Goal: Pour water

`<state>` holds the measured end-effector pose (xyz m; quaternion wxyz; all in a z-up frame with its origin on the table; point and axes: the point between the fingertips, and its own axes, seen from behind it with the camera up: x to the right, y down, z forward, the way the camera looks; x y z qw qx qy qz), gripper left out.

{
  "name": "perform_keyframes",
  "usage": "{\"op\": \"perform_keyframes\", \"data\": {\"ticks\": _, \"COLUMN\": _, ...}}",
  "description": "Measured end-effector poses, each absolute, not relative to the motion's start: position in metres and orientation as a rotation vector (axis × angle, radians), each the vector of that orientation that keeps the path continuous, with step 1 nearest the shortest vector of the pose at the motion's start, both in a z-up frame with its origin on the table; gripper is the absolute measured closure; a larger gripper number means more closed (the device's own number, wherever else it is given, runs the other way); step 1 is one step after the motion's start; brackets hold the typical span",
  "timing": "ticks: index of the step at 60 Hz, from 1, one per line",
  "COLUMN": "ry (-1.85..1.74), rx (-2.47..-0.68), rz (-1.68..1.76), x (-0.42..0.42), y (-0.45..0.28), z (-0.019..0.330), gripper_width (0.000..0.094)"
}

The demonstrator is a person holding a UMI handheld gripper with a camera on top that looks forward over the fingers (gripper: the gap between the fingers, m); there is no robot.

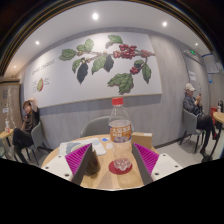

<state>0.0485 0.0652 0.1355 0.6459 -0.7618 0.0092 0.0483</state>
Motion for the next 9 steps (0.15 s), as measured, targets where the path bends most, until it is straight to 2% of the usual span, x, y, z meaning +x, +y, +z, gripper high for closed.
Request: {"op": "perform_keyframes", "data": {"ticks": 9, "ry": -0.009, "rx": -1.752, "rz": 0.174, "x": 0.036, "y": -0.012, "z": 0.130, "gripper_width": 0.0087}}
